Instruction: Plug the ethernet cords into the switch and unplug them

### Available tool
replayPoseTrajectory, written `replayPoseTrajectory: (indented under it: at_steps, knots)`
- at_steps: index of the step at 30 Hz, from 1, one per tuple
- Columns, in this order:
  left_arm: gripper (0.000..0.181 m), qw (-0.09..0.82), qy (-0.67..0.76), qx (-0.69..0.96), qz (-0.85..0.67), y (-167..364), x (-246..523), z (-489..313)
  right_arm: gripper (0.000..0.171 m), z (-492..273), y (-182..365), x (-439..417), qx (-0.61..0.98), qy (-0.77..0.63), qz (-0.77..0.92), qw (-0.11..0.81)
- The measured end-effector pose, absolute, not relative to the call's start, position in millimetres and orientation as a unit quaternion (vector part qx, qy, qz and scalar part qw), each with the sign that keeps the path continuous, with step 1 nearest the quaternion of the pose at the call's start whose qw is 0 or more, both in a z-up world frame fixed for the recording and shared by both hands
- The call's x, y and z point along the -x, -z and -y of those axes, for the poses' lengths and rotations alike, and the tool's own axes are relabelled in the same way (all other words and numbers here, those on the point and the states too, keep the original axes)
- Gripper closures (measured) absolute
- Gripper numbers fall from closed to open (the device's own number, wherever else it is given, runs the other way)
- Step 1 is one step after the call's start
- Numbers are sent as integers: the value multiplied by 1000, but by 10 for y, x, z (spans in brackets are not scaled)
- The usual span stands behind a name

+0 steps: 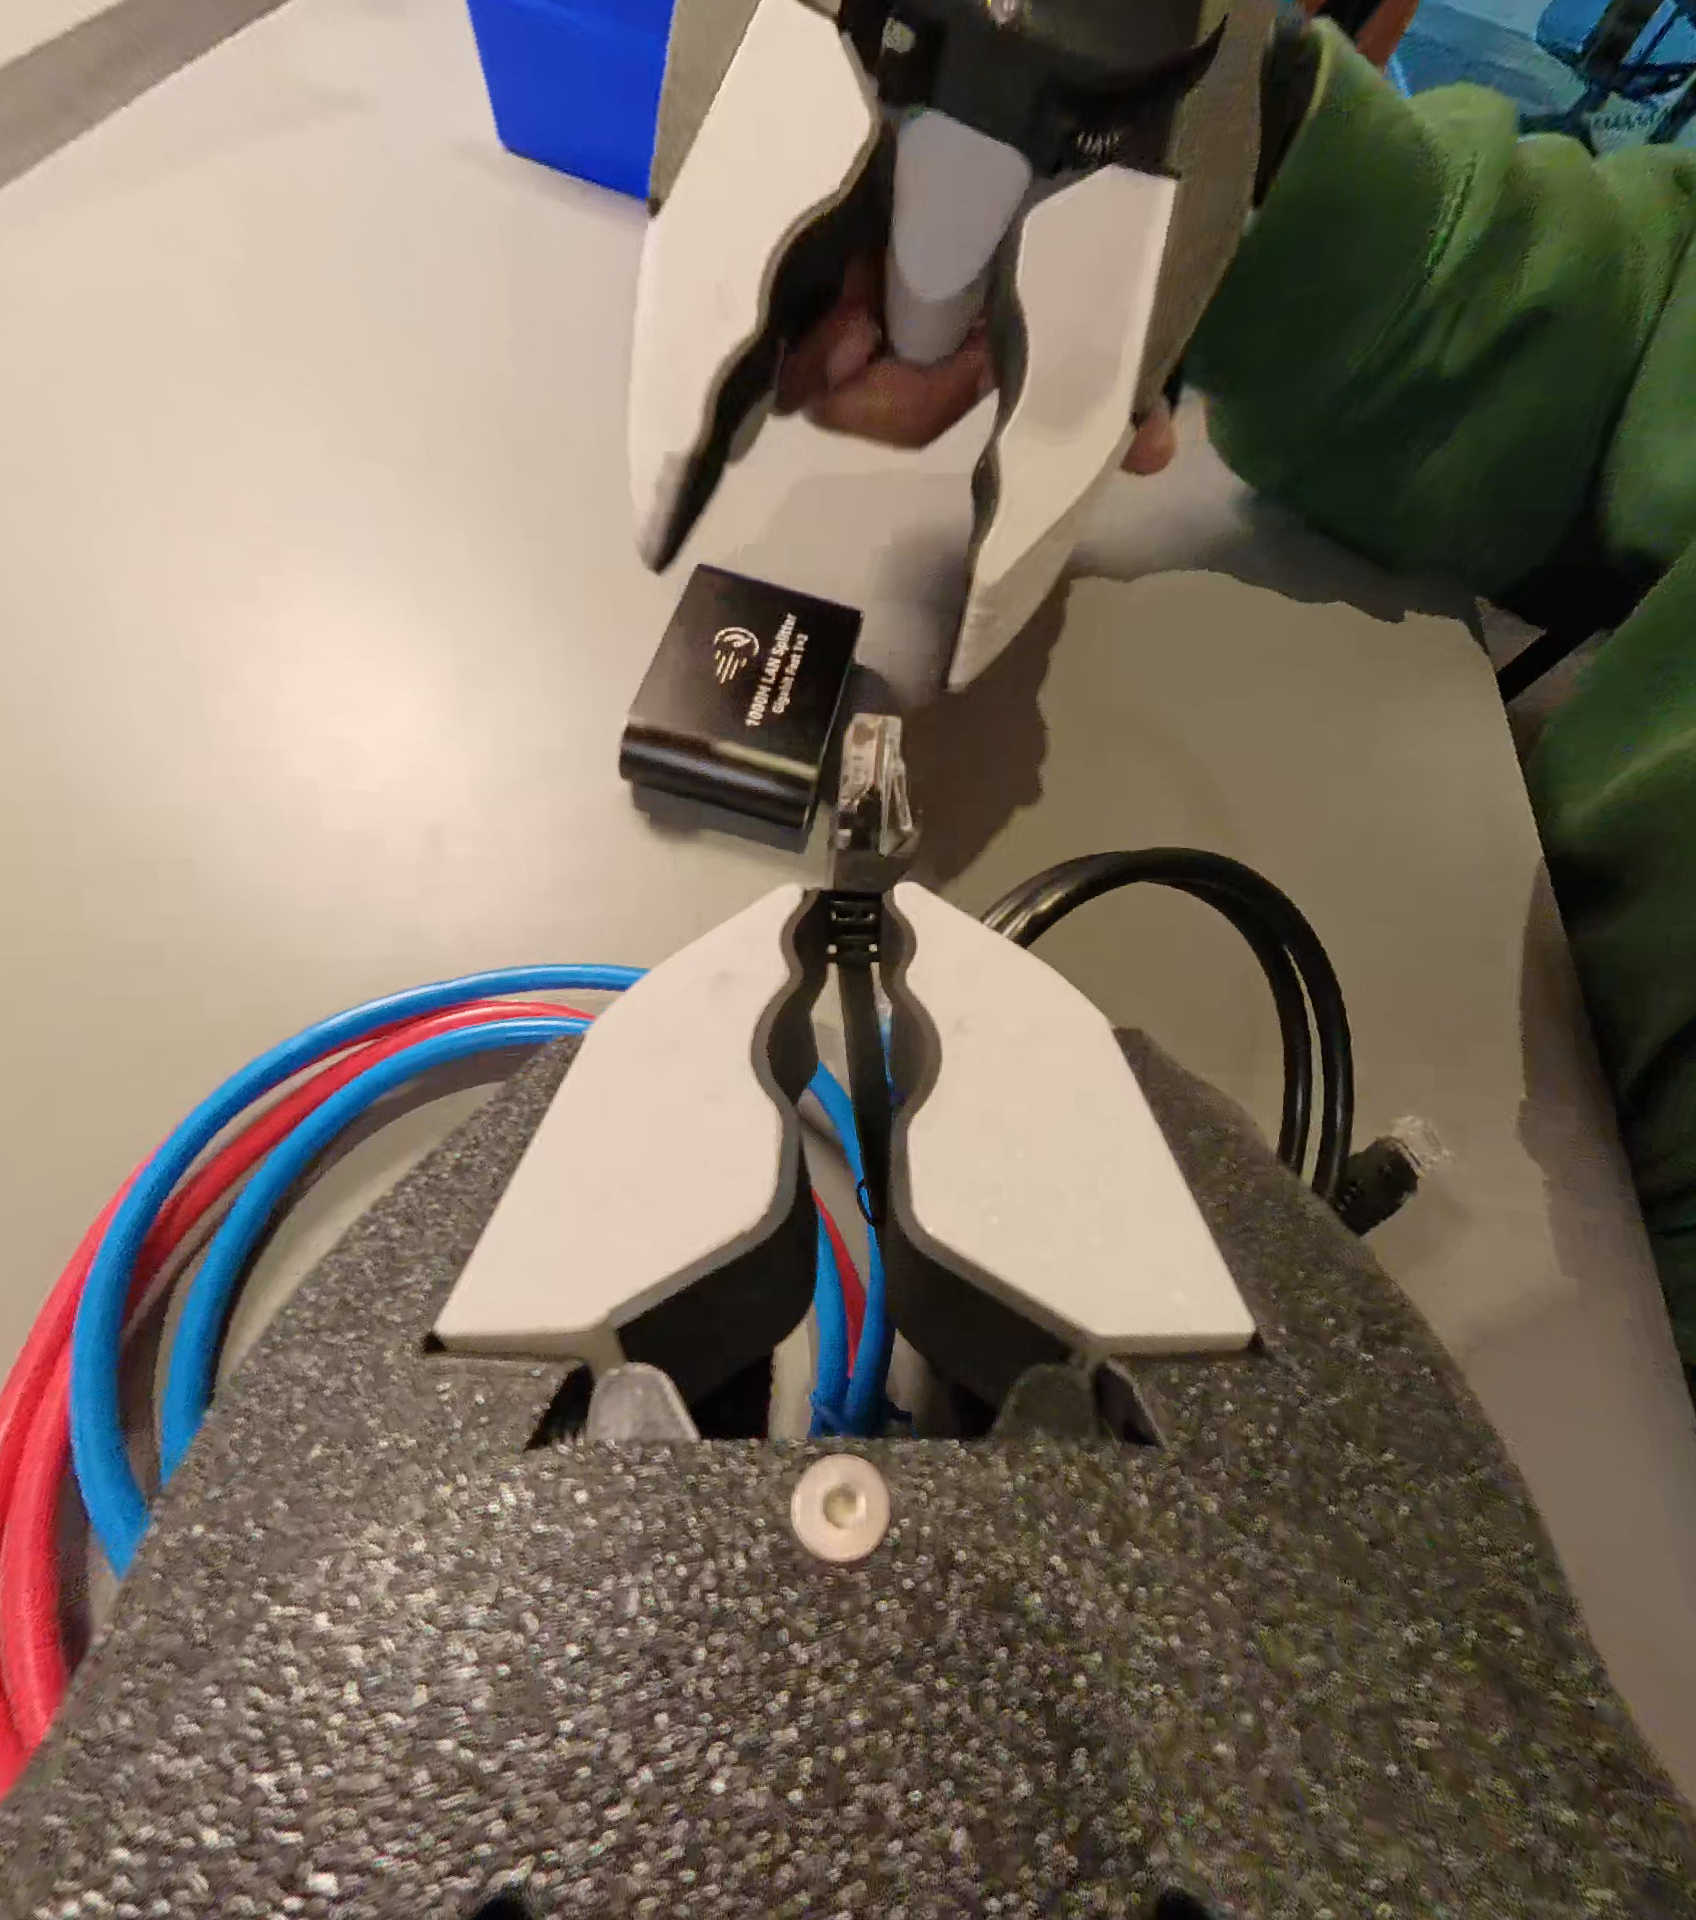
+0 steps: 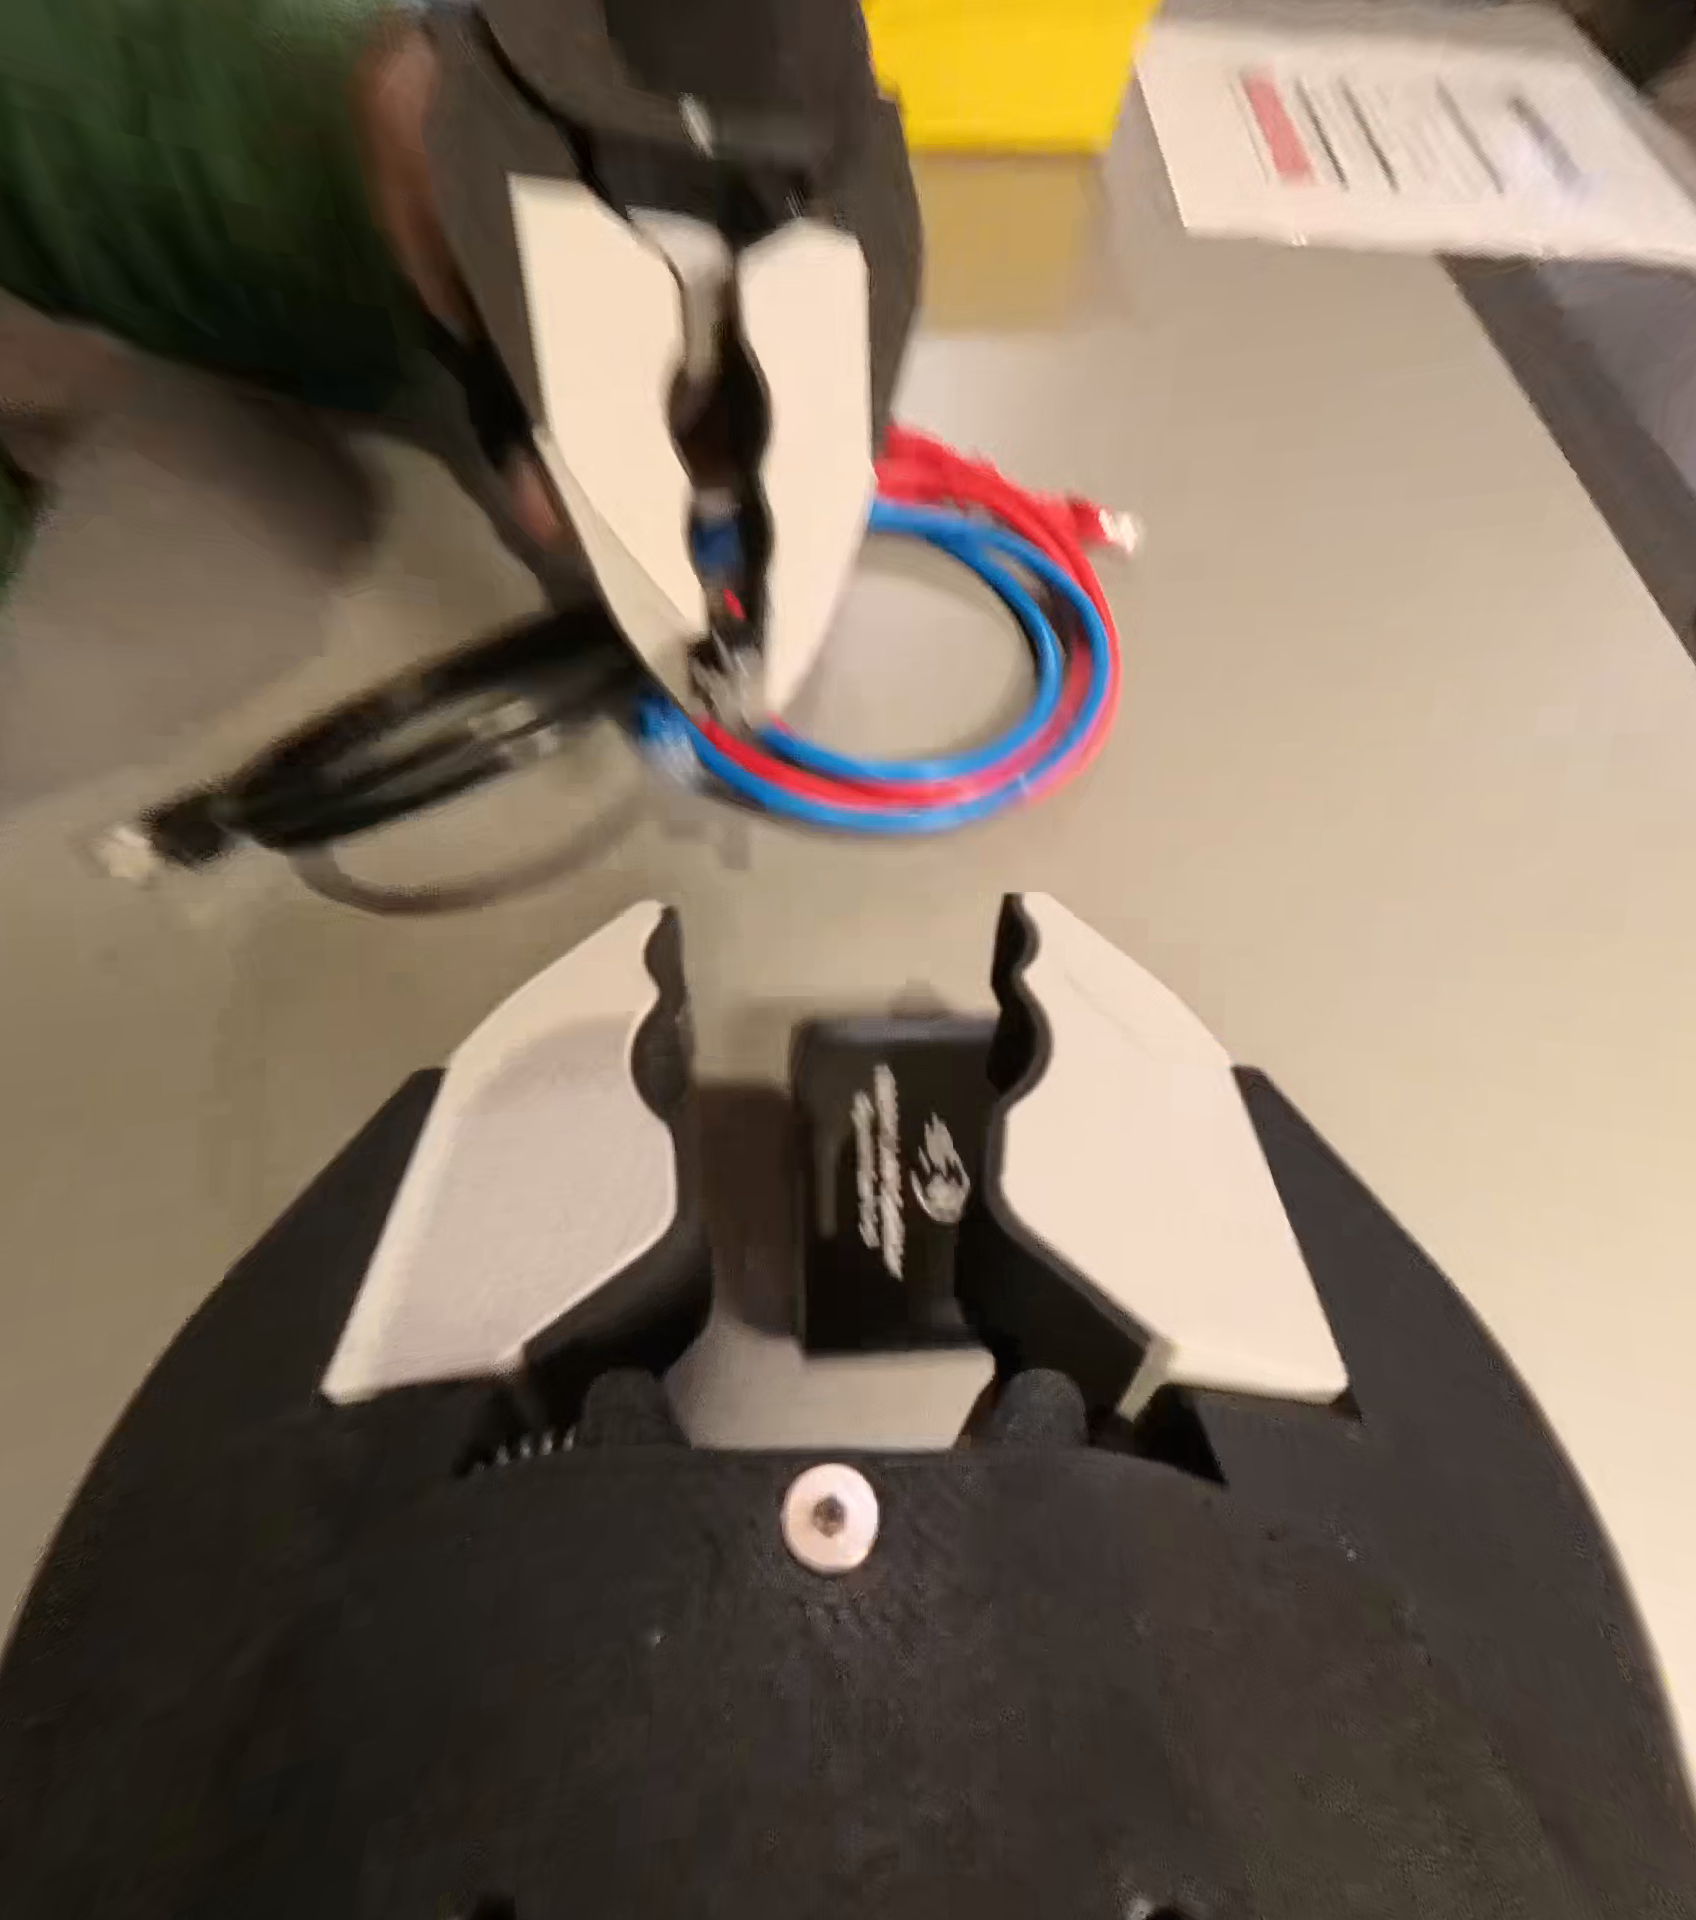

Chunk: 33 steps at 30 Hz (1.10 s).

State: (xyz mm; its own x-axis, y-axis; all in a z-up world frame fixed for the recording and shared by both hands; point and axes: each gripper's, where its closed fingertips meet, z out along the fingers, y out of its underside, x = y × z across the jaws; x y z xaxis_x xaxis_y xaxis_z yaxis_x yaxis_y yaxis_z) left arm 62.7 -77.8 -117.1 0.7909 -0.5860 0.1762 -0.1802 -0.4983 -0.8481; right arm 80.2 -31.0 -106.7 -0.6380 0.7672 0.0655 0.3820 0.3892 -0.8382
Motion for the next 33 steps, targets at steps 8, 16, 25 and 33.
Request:
replayPoseTrajectory:
  at_steps: [8,16,25,33]
  knots:
    - [171,433,250,841,-208,1154,-625,785,94,-257,1718,-1029,442,-253,841,183]
    - [172,447,308,822,-175,999,-765,769,110,-209,1761,-978,461,-276,827,167]
    - [172,465,334,812,-117,951,-682,677,110,-321,1540,-622,567,-372,703,212]
    - [171,462,201,854,-129,1051,-463,598,110,-215,1334,-540,589,-429,653,206]
